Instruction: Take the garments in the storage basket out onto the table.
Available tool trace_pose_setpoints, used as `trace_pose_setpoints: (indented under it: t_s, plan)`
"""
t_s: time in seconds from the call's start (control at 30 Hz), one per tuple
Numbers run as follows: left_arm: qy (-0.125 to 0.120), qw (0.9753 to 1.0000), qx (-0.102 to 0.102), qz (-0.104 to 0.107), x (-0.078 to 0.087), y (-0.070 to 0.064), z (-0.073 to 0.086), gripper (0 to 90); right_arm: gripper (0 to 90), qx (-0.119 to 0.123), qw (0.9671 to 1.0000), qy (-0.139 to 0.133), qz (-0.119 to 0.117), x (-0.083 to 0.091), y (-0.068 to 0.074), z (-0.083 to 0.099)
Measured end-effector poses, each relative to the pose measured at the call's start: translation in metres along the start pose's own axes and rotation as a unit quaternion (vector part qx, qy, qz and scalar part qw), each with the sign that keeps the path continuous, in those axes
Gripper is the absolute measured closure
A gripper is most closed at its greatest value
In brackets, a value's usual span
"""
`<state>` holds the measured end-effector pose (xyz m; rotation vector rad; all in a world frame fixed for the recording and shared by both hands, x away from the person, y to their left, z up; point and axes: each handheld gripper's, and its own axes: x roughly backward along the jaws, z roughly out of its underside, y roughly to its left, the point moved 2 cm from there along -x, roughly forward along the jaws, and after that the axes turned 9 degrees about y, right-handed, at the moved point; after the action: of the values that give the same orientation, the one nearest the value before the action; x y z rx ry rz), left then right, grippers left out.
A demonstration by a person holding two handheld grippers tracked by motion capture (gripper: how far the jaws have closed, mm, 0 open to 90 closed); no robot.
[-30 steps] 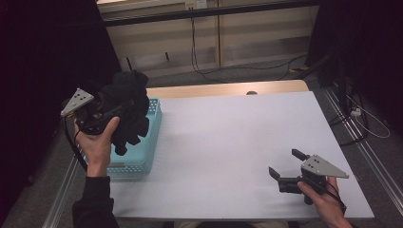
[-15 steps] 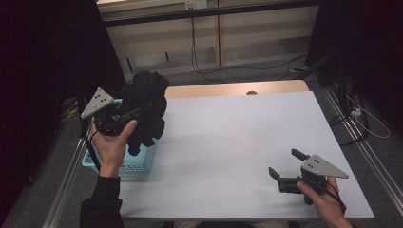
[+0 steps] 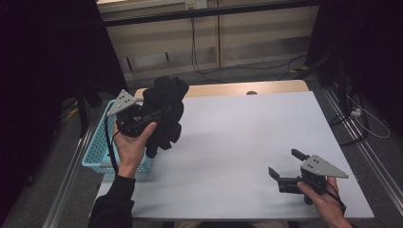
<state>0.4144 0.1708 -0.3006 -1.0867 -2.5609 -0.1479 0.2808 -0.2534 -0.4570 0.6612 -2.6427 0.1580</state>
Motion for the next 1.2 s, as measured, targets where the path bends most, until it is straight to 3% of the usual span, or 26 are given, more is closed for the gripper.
trace_pose_setpoints:
  t_s: [0.27, 0.4, 0.5, 0.83, 1.0, 1.2]
  plan:
    - [0.004, 0.9998, -0.019, 0.002, -0.013, -0.015, 0.002, 62.6, 0.1, 0.001, 1.0000, 0.000, -0.002, 0.000, 0.000, 0.000]
    - [0.018, 0.9996, -0.023, 0.005, -0.022, -0.022, 0.004, 62.7, 0.0, 0.002, 1.0000, 0.001, -0.002, -0.001, 0.001, 0.000]
    - [0.023, 0.9994, -0.020, 0.017, -0.028, -0.028, 0.005, 62.6, 0.1, 0.000, 1.0000, 0.001, -0.002, -0.001, 0.000, 0.000]
    - [0.037, 0.9981, -0.039, 0.029, -0.048, -0.046, -0.003, 62.6, 0.1, 0.000, 1.0000, 0.002, -0.004, -0.002, 0.000, 0.000]
    - [0.042, 0.9977, -0.029, 0.045, -0.062, -0.051, -0.003, 62.7, 0.2, -0.002, 1.0000, 0.003, -0.003, -0.002, 0.000, 0.000]
    - [0.062, 0.9961, -0.029, 0.055, -0.076, -0.058, 0.010, 62.7, 0.2, -0.003, 1.0000, 0.002, -0.004, -0.001, 0.000, 0.000]
